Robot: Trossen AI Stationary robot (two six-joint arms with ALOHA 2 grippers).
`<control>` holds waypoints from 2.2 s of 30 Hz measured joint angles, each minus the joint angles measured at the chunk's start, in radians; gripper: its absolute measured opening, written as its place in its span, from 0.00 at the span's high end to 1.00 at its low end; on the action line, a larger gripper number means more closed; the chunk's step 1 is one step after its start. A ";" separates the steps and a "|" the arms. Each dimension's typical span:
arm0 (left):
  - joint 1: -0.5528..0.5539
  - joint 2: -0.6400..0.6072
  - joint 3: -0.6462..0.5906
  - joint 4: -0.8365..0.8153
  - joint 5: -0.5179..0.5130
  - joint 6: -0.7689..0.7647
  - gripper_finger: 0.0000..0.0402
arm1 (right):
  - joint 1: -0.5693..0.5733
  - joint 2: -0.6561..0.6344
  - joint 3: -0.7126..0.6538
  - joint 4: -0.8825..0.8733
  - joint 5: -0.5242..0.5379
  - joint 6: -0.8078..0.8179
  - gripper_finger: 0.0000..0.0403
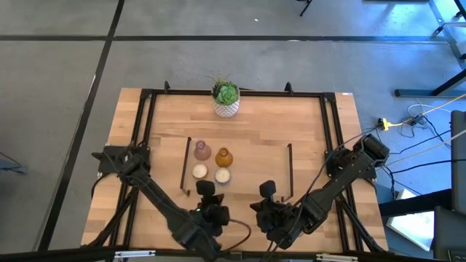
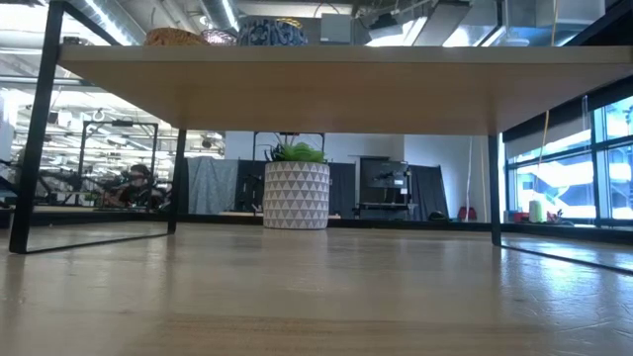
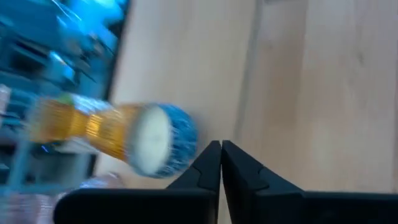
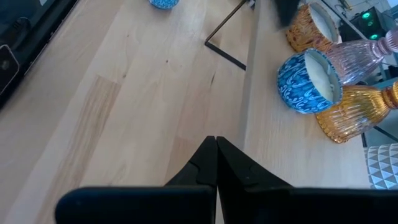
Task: Pick & Place candle stick holders
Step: Put the top blue scented candle on the shelf
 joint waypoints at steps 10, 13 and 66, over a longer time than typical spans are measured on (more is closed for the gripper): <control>-0.148 -0.119 0.000 -0.007 -0.544 -0.078 1.00 | -0.007 0.000 -0.009 0.008 -0.006 -0.001 1.00; -0.164 -0.121 0.000 -0.007 -0.555 -0.078 1.00 | -0.010 0.000 -0.009 0.011 -0.006 -0.002 1.00; 0.100 -0.625 -1.185 1.587 0.120 0.559 1.00 | -0.025 -0.001 -0.010 0.007 -0.016 0.004 1.00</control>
